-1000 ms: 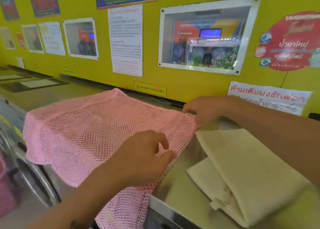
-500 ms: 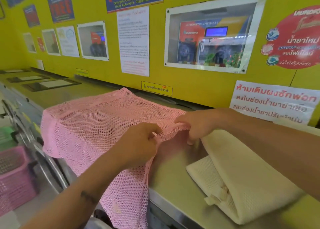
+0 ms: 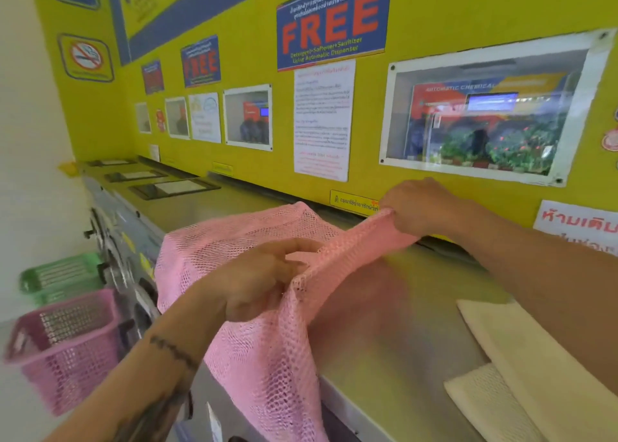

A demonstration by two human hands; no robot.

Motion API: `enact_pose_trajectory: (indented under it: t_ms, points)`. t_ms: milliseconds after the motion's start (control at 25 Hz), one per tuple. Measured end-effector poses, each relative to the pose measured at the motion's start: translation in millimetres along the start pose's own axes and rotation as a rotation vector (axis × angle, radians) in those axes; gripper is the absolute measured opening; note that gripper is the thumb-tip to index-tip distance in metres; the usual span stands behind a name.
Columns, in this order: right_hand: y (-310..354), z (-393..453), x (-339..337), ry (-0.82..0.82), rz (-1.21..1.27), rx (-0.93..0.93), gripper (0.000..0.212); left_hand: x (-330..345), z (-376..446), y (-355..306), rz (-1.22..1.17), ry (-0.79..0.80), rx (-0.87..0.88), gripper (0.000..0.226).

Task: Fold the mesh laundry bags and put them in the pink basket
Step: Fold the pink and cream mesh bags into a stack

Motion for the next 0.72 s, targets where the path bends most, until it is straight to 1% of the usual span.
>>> enact_pose_trajectory:
  t_ms: [40, 80, 160, 200, 280, 360, 440, 520, 560, 640, 720]
  points:
    - [7.1, 11.5, -7.5, -0.025, -0.028, 0.008, 0.014, -16.5, 1.0, -4.6, 0.005, -0.017, 0.013, 0.038]
    - [14.9, 21.4, -13.4, -0.038, -0.052, 0.019, 0.017, -35.4, 2.5, -8.5, 0.074, -0.053, 0.02, 0.039]
    - [32.1, 42.1, -24.3, -0.044, -0.105, 0.058, 0.024, -78.5, 5.2, -17.1, 0.354, -0.151, 0.008, 0.039]
    - [40.0, 52.7, -31.2, -0.057, -0.13, 0.075, 0.023, -96.8, 6.8, -21.9, 0.504, -0.176, -0.005, 0.039]
    - [59.9, 74.7, -45.7, -0.095, -0.176, 0.086, 0.016, -125.0, 10.4, -29.7, 0.699, -0.162, -0.037, 0.035]
    - [87.6, 97.6, -54.6, -0.109, -0.2, 0.059, 0.016, -154.1, 15.4, -34.8, 0.792, -0.134, -0.059, 0.032]
    - [112.5, 117.6, -53.3, -0.064, -0.175, 0.036, 0.015, -185.1, 21.9, -42.5, 0.931, -0.149, -0.025, 0.032]
    - [131.6, 140.0, -45.6, 0.017, -0.138, 0.024, 0.01, -223.7, 33.7, -53.9, 1.131, -0.243, 0.065, 0.033]
    - [136.7, 152.0, -41.6, 0.056, -0.131, 0.033, 0.013, -240.8, 40.0, -57.9, 1.192, -0.297, 0.107, 0.033]
    - [144.0, 172.6, -33.7, 0.113, -0.095, 0.065, 0.02, -268.0, 55.3, -60.2, 1.218, -0.351, 0.175, 0.033]
    - [148.9, 193.3, -23.1, 0.126, -0.074, 0.101, 0.017, -290.1, 72.5, -59.0, 1.188, -0.364, 0.218, 0.035]
Point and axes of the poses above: each hand's wrist, its own z-axis towards the middle knuckle, its own x-axis out of the palm, y = z × x, the point moved 9 cm from there along z, towards the middle knuckle, and after that the axes turned 9 degrees about x, right-handed, at the moved point
